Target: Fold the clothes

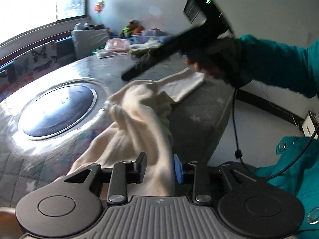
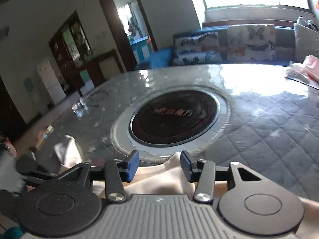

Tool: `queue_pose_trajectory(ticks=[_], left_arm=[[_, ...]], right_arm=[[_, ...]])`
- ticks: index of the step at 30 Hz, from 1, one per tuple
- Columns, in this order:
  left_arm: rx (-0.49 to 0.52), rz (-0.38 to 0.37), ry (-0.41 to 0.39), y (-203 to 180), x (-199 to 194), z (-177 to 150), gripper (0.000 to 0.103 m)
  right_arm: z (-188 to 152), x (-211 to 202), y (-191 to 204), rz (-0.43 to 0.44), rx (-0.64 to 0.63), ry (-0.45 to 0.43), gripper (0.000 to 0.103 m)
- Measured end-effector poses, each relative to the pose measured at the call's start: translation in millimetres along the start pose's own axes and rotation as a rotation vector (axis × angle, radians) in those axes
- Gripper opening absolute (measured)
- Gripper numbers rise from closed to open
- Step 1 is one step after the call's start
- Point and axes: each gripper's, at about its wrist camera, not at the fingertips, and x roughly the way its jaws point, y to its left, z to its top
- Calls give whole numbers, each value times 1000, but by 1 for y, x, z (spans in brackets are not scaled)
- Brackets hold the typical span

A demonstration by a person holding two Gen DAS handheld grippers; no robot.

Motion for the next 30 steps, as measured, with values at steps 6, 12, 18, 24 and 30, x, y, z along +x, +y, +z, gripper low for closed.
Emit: queue_pose_trajectory(ticks=[6, 12, 18, 24, 30], left_arm=[[-177, 189, -82, 20, -40, -8, 44], [-372, 301, -88, 44, -45, -18, 39], [-336, 316, -68, 36, -37, -18, 39], [-312, 321, -57, 34, -35, -17, 39], [-313, 323, -42, 35, -30, -16, 39]], right_arm=[[-3, 33, -8, -9, 29, 87, 46], [-7, 30, -1, -37, -48, 98, 42], [-1, 32, 0, -50, -75, 110, 37], [4, 43, -13, -77, -64, 141, 38], [0, 53, -24, -30, -20, 181, 37]])
